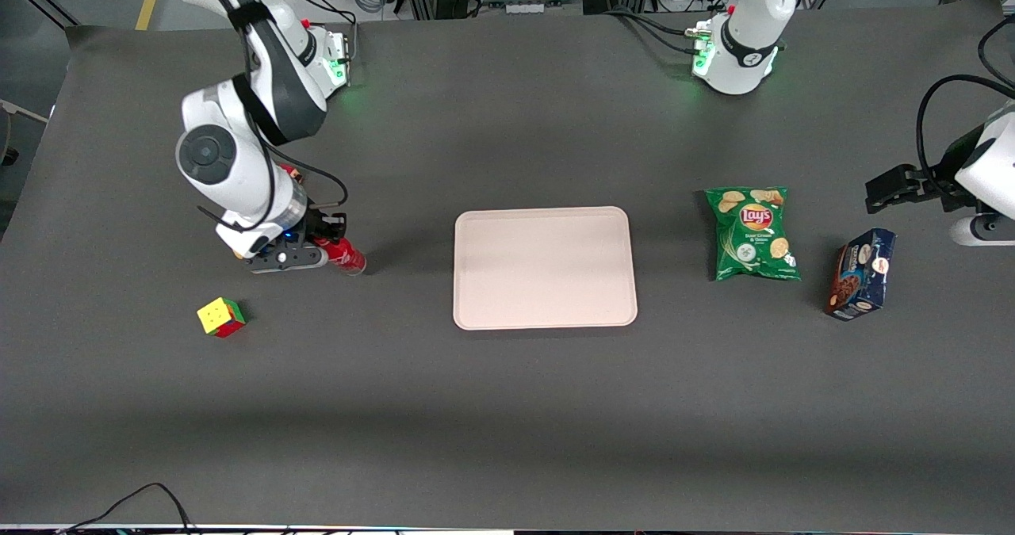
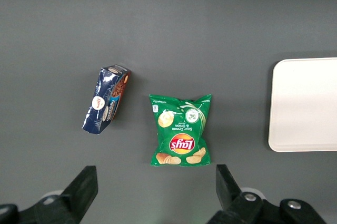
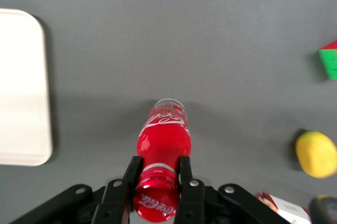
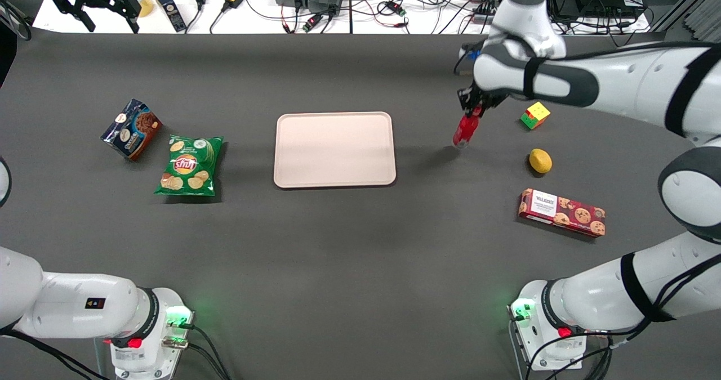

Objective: Place coke bottle on tray
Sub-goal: 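Lift the bottle and carry it over the white tray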

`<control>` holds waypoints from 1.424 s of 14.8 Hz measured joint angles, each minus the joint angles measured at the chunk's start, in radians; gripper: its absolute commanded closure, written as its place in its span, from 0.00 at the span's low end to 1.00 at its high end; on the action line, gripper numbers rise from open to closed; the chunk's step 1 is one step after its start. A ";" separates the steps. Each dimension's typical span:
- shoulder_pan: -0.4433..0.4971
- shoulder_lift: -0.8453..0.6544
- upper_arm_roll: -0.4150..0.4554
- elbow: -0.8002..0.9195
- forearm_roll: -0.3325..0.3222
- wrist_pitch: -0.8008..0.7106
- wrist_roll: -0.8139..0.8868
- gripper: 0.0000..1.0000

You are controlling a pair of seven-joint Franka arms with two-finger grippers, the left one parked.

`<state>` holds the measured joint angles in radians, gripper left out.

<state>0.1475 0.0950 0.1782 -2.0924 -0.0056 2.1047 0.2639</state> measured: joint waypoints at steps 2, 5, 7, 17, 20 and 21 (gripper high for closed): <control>0.001 -0.024 0.003 0.116 0.000 -0.138 0.003 1.00; 0.010 -0.033 0.013 0.294 0.002 -0.296 0.036 1.00; 0.034 -0.022 0.027 0.388 0.002 -0.358 0.089 1.00; 0.262 0.347 0.038 0.839 -0.002 -0.434 0.416 1.00; 0.324 0.457 0.038 0.893 -0.031 -0.373 0.488 1.00; 0.339 0.487 0.038 0.899 -0.038 -0.346 0.508 1.00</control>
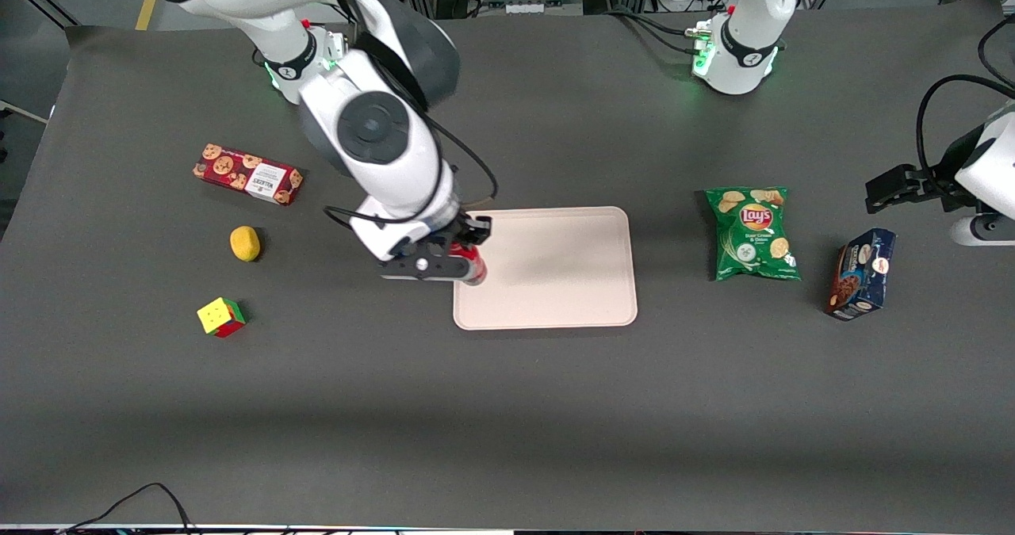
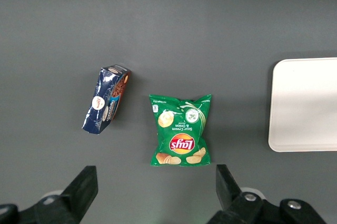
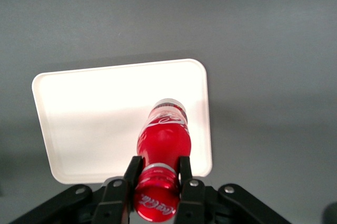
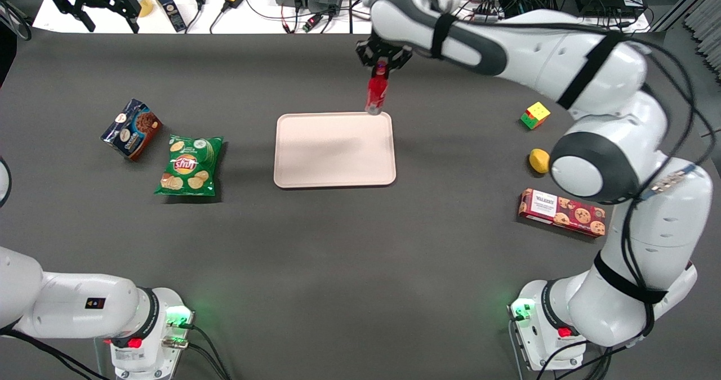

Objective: Place coke bottle on tray
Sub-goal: 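Lift the bottle and carry it over the white tray, then lower the bottle onto the tray and open the right gripper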

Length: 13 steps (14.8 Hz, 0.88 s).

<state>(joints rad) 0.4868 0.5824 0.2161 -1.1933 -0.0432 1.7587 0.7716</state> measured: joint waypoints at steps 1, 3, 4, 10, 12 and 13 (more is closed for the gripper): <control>0.014 0.030 0.000 0.005 -0.013 0.027 0.016 1.00; 0.029 0.076 0.000 0.008 -0.039 0.071 0.038 1.00; 0.031 0.095 0.000 0.008 -0.043 0.086 0.043 1.00; 0.031 0.156 -0.002 -0.033 -0.055 0.161 0.058 1.00; 0.031 0.157 -0.002 -0.056 -0.056 0.180 0.059 1.00; 0.031 0.157 -0.002 -0.064 -0.056 0.188 0.059 1.00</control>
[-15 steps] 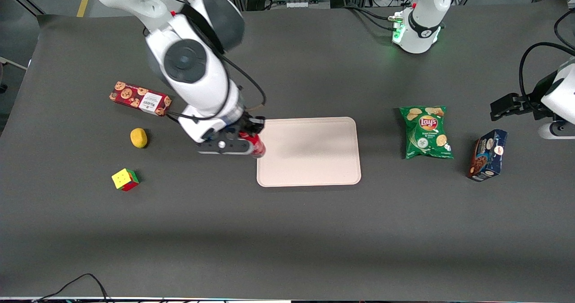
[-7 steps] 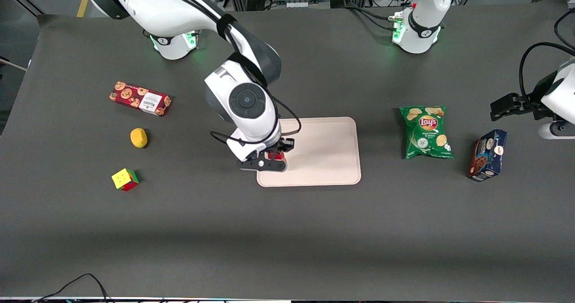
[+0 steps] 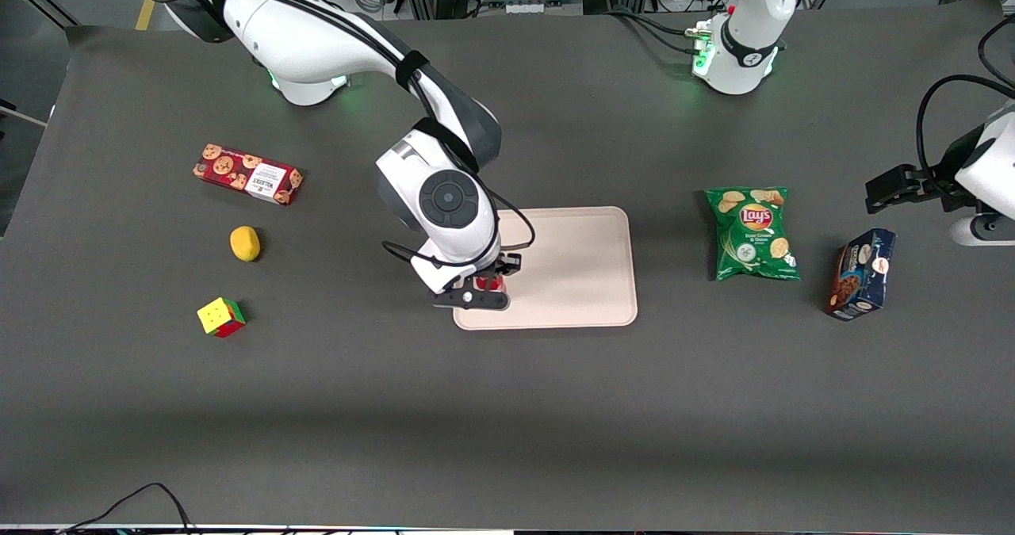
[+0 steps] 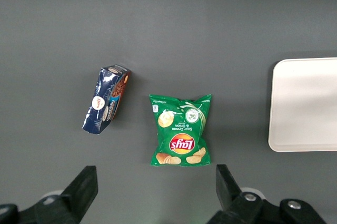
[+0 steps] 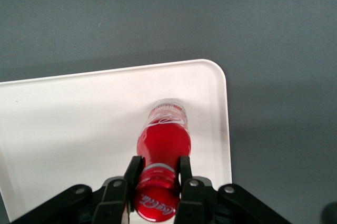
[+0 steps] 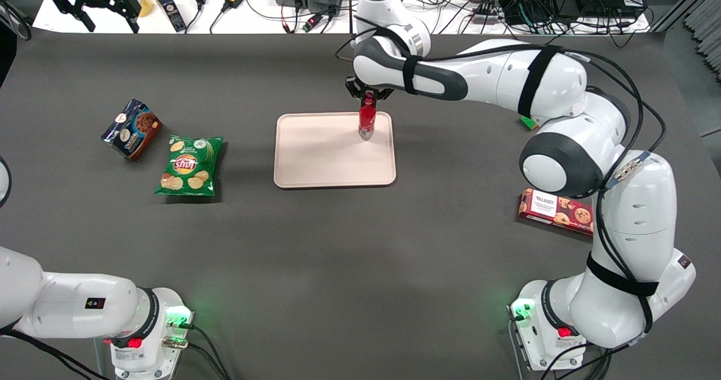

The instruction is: Place coke bottle on tray

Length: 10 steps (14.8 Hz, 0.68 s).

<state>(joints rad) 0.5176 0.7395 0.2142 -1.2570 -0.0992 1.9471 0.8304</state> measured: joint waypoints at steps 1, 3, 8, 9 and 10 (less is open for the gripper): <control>0.000 0.000 0.000 -0.007 0.000 0.004 0.000 1.00; 0.000 0.000 0.000 -0.018 0.000 0.015 0.000 0.65; 0.000 0.000 0.000 -0.033 0.000 0.040 0.002 0.00; 0.000 0.000 0.000 -0.038 0.000 0.048 0.002 0.00; 0.000 0.000 0.000 -0.041 -0.001 0.054 0.002 0.00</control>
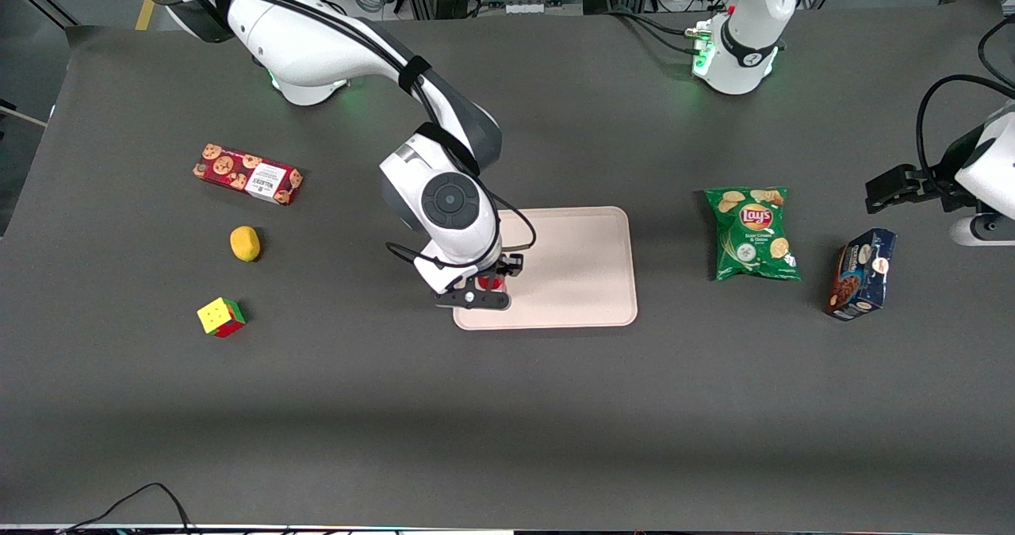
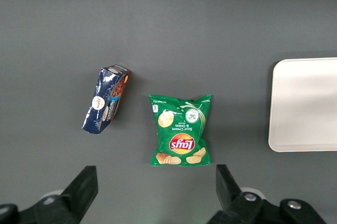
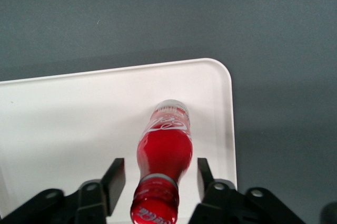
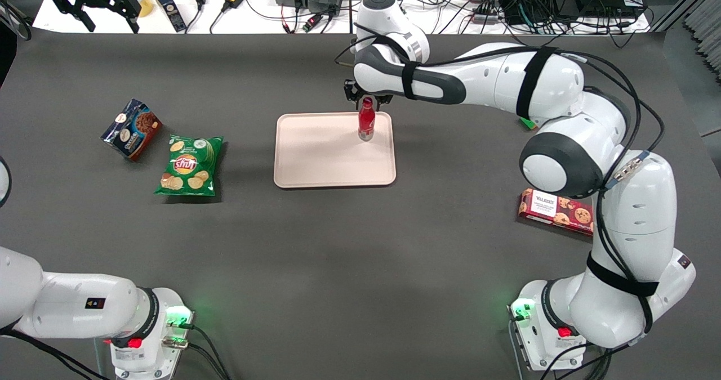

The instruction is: Place coke bottle on tray

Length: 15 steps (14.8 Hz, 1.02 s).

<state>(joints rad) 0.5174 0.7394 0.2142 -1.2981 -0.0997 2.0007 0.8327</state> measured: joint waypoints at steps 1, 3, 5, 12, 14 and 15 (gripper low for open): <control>-0.001 0.000 0.000 0.000 0.000 0.001 0.000 0.00; -0.005 -0.004 0.000 0.002 0.000 0.003 0.001 0.00; -0.017 -0.020 -0.001 0.003 0.000 0.003 0.002 0.00; -0.279 -0.347 0.053 -0.192 0.036 -0.016 -0.162 0.00; -0.362 -0.476 0.053 -0.289 0.066 -0.021 -0.263 0.00; -0.399 -0.537 0.052 -0.340 0.078 -0.022 -0.310 0.00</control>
<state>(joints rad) 0.1187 0.2027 0.2661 -1.6376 -0.0213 1.9790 0.5224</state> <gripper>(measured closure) 0.000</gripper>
